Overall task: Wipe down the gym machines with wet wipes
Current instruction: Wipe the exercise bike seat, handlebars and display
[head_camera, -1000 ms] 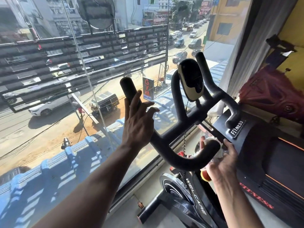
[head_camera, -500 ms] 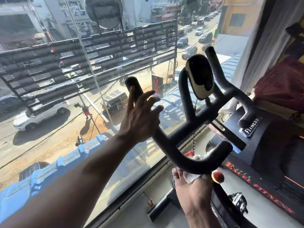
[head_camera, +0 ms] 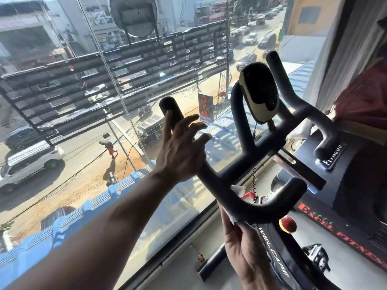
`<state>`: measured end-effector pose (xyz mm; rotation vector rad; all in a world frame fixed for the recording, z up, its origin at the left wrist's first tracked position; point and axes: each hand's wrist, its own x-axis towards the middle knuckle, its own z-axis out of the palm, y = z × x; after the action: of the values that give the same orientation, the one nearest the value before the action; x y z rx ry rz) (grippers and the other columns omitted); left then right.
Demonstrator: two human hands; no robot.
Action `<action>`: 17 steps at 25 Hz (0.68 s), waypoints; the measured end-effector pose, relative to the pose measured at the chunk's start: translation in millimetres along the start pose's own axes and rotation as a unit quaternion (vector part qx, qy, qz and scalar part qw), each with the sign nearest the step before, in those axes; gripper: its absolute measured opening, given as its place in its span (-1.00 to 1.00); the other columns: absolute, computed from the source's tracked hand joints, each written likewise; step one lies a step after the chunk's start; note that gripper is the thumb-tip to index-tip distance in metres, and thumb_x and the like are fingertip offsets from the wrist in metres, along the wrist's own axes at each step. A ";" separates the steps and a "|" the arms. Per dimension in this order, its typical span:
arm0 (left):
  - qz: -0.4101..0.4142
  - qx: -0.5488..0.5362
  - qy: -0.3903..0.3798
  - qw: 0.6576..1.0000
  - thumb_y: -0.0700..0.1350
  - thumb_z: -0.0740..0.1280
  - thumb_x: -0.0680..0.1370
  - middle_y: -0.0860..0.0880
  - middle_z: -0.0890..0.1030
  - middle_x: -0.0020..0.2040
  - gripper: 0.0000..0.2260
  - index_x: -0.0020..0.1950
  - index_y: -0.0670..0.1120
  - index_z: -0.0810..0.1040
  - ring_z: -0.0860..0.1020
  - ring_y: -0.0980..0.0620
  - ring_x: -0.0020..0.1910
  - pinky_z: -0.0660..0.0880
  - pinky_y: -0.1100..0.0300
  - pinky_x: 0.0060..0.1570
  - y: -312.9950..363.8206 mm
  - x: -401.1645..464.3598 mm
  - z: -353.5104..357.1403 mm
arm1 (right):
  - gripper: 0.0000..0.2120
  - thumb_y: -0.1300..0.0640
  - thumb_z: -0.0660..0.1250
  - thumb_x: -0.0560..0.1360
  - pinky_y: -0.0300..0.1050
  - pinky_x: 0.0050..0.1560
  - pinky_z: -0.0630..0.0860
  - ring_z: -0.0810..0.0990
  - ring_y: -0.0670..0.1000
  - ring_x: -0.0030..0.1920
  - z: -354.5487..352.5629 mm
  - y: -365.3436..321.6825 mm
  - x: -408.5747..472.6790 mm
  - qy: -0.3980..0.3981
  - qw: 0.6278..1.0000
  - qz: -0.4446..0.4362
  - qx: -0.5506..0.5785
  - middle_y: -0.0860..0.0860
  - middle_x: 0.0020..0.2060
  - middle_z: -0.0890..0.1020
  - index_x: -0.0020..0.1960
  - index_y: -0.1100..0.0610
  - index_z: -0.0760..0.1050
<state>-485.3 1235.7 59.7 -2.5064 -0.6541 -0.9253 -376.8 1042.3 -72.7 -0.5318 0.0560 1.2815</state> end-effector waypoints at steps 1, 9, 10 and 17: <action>-0.008 0.006 -0.009 1.000 -0.04 0.25 0.56 -0.05 0.60 0.31 -0.72 0.18 -0.02 0.67 0.34 -0.17 0.51 -0.12 -0.43 0.54 -0.8 0.5 0.6 | -0.49 0.34 0.59 0.16 -0.18 -0.06 0.68 0.74 0.03 0.01 -1.0 -6.8 -5.3 0.019 0.999 -0.039 0.014 0.17 0.07 0.72 0.12 0.27 0.69; -0.029 -0.032 0.008 0.999 -0.10 0.28 0.54 -0.07 0.62 0.26 -0.76 0.13 -0.04 0.67 0.36 -0.18 0.50 -0.02 -0.45 0.52 2.6 -2.0 5.3 | -0.69 0.41 0.34 0.51 -0.14 0.11 0.66 0.70 0.03 0.08 -25.4 -82.1 -19.9 0.206 0.928 -0.264 -0.162 0.07 0.03 0.73 0.15 0.11 0.64; -0.034 -0.037 0.014 0.999 -0.12 0.27 0.54 -0.08 0.62 0.27 -0.75 0.15 -0.05 0.67 0.36 -0.19 0.51 0.01 -0.46 0.50 4.5 -3.5 6.3 | -0.72 0.36 0.37 0.53 -0.14 0.12 0.66 0.71 0.00 0.06 -26.1 -93.7 -27.8 0.253 0.887 -0.323 -0.211 0.05 0.03 0.73 0.13 0.06 0.66; -0.055 -0.072 0.070 0.993 -0.16 0.20 0.63 -0.14 0.60 0.31 -0.67 0.32 -0.14 0.63 0.34 -0.22 0.54 0.10 -0.42 0.51 7.8 -12.2 10.5 | -0.67 0.37 0.34 0.58 -0.18 0.07 0.65 0.61 -0.08 0.07 75.9 -115.2 -6.0 -0.095 0.470 -0.463 -0.745 0.00 0.06 0.53 0.33 0.22 0.58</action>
<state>-484.0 1231.0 42.4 -2.5209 -0.7090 -1.2148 -291.6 1046.8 35.8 -1.5889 -1.5164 -0.0875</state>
